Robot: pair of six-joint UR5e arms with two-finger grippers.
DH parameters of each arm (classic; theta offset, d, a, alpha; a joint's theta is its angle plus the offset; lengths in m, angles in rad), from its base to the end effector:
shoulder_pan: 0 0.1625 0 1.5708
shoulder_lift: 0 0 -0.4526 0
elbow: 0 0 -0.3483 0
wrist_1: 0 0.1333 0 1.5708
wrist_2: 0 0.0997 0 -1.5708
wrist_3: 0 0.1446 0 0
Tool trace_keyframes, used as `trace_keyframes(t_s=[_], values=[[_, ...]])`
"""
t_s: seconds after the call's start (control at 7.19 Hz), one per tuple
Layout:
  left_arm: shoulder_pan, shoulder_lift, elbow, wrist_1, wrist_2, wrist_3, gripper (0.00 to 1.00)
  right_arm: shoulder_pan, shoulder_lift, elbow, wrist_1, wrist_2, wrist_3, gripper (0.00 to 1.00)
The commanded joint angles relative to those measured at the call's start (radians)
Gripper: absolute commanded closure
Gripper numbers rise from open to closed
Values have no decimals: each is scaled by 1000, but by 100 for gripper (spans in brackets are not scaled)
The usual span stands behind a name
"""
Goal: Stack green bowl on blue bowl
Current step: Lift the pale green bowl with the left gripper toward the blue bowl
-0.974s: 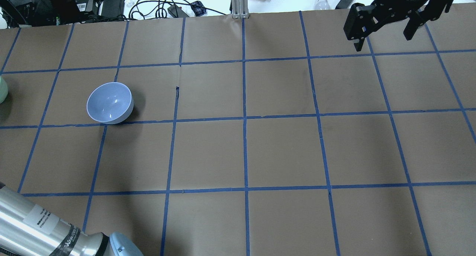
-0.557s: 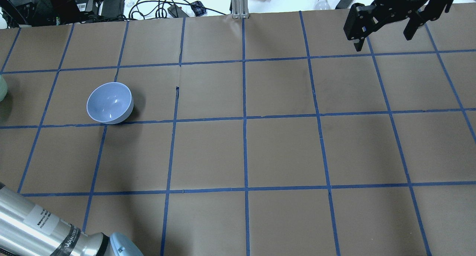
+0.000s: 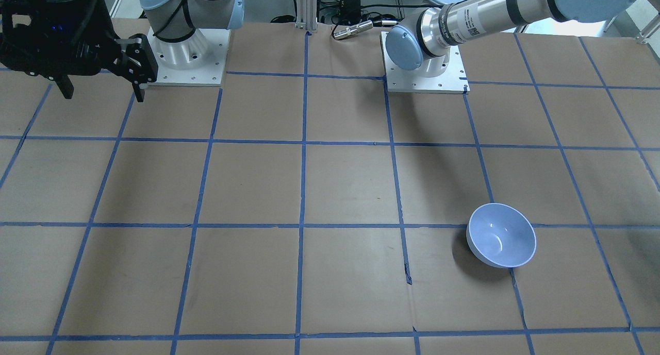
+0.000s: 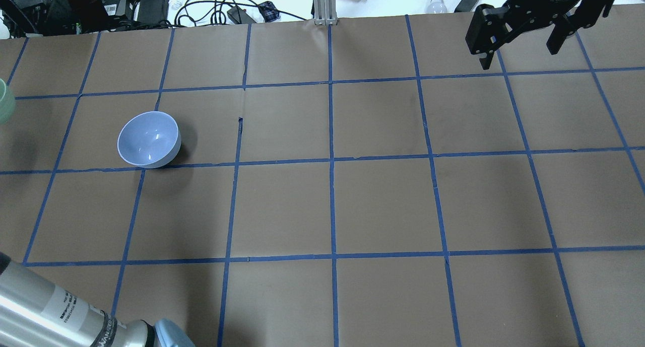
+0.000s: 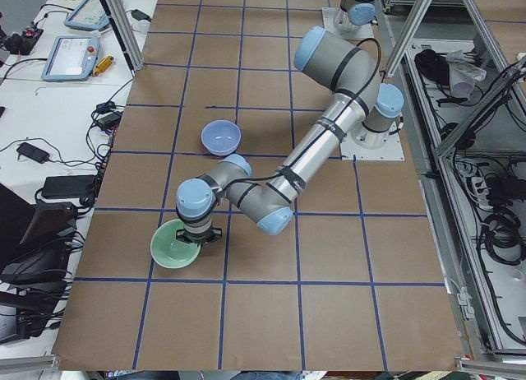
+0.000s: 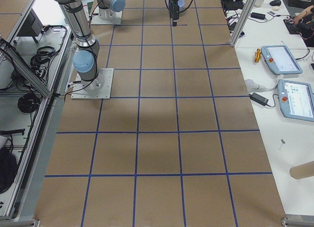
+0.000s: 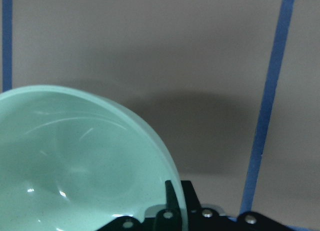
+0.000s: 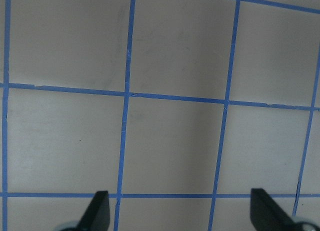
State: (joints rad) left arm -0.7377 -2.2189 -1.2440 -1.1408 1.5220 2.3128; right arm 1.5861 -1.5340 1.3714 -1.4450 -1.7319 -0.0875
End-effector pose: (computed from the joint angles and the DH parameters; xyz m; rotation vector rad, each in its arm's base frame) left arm 0.4373 -0.5871 0.2806 2.0470 2.2366 -0.0736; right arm 0.1172 -0.4635 0.5322 0.1486 -2.9752 0.0461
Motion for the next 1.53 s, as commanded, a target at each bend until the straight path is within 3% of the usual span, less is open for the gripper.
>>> trace_keyframes(t_s=[0.0, 0.83, 1.11, 1.39], values=[[-64, 146, -159, 3, -8, -25, 100, 0, 0, 0, 0, 0, 0, 0], [-379, 540, -624, 76, 10, -255, 100, 0, 0, 0, 0, 0, 0, 0], [-382, 588, -744, 149, 3, -274, 100, 0, 0, 0, 0, 0, 0, 0], [-405, 578, -787, 217, -2, -323, 100, 0, 0, 0, 0, 0, 0, 0]])
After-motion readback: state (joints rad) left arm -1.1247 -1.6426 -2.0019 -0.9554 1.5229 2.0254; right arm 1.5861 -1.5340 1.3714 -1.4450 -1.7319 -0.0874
